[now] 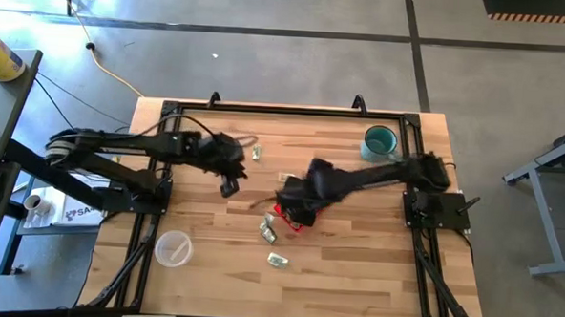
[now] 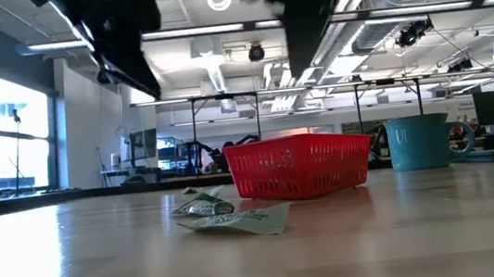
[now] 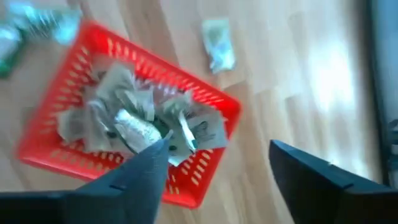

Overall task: Pick and place items into bin
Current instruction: Put the white stevia pack into the red bin

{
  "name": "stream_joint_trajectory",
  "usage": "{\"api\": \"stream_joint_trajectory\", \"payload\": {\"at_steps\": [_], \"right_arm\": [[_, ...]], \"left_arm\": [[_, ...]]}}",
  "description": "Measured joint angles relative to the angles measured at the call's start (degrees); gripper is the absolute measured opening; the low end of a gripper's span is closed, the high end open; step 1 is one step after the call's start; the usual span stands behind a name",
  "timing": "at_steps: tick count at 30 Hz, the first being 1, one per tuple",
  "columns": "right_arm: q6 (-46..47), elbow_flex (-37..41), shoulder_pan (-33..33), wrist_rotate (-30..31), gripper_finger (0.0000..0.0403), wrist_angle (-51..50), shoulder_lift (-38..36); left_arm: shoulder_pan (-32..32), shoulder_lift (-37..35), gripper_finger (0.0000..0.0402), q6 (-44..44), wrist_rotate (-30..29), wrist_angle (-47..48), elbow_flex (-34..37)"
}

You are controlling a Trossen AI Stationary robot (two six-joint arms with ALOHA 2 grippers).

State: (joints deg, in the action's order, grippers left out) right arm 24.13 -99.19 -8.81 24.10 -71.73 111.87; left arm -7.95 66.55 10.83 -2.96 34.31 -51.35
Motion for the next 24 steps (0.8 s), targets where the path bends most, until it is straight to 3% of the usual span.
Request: {"api": "stream_joint_trajectory", "payload": {"at_steps": [4,10,15,24], "right_arm": [[10.61,-0.02,-4.55,2.58,0.0304,-3.80,-5.66],[22.32,-0.03,-9.43,4.78,0.0314,-12.12,-10.96],[31.47,0.04,-11.89,6.56,0.0314,-18.35,-12.63],[35.88,7.15,-12.20,3.80,0.0314,-17.57,-16.34]], "left_arm": [[0.51,6.87,0.0190,-8.15,-2.05,-10.09,0.06],[-0.73,19.63,0.0249,-19.46,-0.15,-25.55,0.04],[-2.26,29.53,0.0259,-21.19,2.69,-29.04,0.06],[-4.37,37.71,0.0244,-24.27,3.66,-42.28,-0.38]]}}
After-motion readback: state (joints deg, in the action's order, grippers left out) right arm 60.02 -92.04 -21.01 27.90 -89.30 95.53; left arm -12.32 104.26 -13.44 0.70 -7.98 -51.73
